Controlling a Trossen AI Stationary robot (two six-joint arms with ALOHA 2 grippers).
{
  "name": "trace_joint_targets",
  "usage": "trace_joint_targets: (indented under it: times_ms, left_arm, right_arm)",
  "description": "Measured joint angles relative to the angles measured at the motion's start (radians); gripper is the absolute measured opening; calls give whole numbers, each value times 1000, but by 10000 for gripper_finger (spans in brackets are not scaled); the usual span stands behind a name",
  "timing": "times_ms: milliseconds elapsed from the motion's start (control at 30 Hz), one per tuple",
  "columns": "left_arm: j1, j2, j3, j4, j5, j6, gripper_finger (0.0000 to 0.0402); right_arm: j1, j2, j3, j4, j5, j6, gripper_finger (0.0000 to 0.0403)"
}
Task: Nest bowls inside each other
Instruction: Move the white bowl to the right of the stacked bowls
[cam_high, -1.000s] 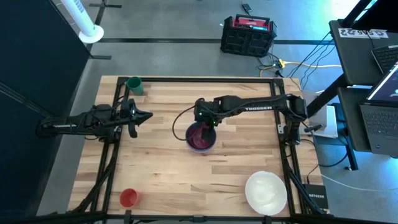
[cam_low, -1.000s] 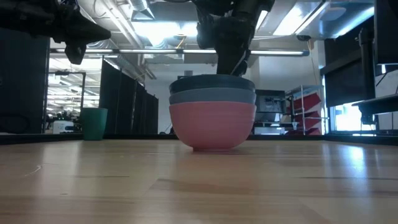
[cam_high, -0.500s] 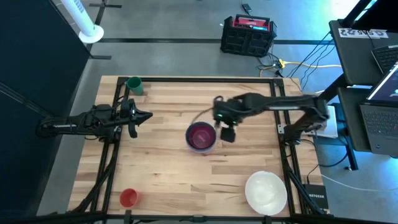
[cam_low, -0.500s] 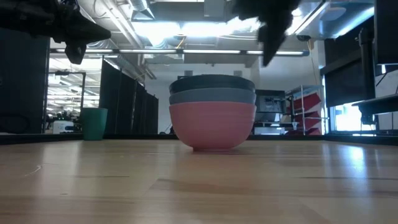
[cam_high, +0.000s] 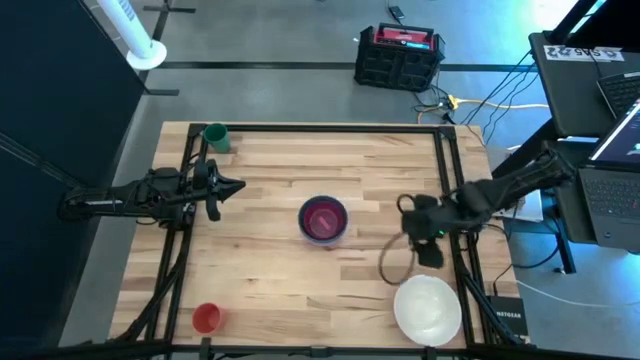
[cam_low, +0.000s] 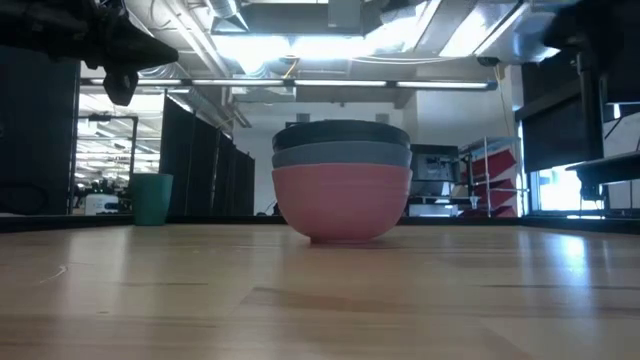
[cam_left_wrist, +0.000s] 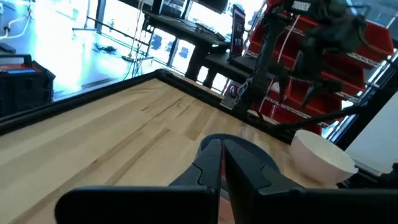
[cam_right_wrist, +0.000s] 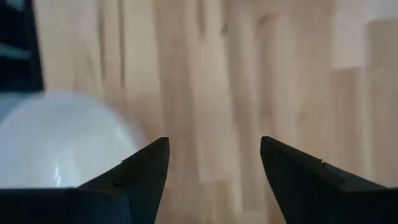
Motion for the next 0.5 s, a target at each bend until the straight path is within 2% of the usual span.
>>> trace_joint_targets:
  times_ms: [267, 500]
  left_arm:
    - [0, 0, 0, 0, 0, -43, 0]
    - [0, 0, 0, -1, 0, -44, 0]
  right_arm:
    - [215, -57, -80, 0, -58, 99, 237]
    - [272, -2, -97, 71, -24, 129, 237]
